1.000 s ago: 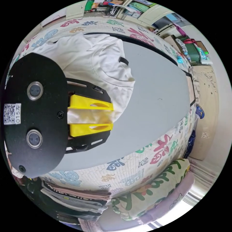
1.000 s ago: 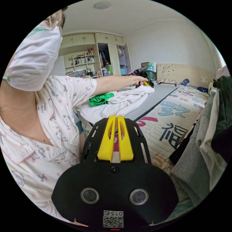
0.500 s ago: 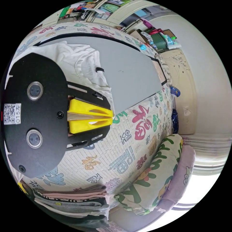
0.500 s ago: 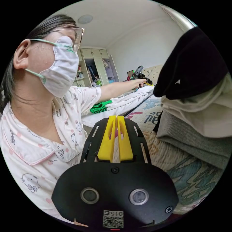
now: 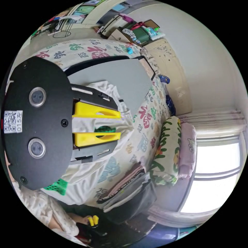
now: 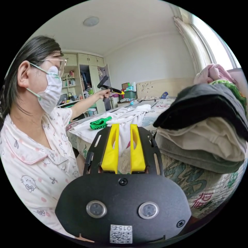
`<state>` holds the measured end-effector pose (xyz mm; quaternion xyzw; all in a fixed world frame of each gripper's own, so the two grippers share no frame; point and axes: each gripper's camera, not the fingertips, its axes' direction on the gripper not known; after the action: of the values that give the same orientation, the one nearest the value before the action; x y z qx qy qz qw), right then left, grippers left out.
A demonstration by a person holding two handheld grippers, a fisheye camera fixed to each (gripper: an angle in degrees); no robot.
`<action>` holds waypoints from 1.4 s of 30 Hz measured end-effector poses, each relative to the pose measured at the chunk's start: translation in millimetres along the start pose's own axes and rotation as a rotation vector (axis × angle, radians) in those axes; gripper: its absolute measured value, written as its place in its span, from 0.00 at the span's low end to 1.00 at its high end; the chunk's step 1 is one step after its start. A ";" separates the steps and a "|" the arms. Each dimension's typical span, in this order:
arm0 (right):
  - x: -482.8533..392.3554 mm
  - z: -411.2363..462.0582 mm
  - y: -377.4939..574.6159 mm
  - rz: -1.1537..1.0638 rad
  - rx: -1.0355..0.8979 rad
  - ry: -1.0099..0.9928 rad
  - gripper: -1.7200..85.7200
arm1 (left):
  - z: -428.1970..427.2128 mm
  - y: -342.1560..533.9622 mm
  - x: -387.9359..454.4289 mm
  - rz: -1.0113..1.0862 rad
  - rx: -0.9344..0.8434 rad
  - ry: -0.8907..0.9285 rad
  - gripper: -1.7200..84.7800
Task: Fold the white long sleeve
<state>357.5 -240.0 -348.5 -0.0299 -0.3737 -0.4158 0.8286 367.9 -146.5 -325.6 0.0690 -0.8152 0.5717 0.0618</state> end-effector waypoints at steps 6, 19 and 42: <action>-73.9 94.6 -47.0 -0.220 -0.197 -0.112 0.12 | -89.4 207.7 118.9 0.182 0.109 0.246 0.14; -156.9 248.5 -101.4 -0.054 -0.442 -0.400 0.05 | -100.2 291.7 306.5 0.238 0.193 0.104 0.23; -186.6 178.5 -146.1 -0.072 -0.283 0.486 0.05 | -304.9 445.5 91.8 -0.467 0.363 -0.458 0.05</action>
<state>77.4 -146.6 -378.5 -0.0314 -0.1029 -0.4879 0.8663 202.8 286.5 -617.4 0.3891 -0.6556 0.6471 -0.0067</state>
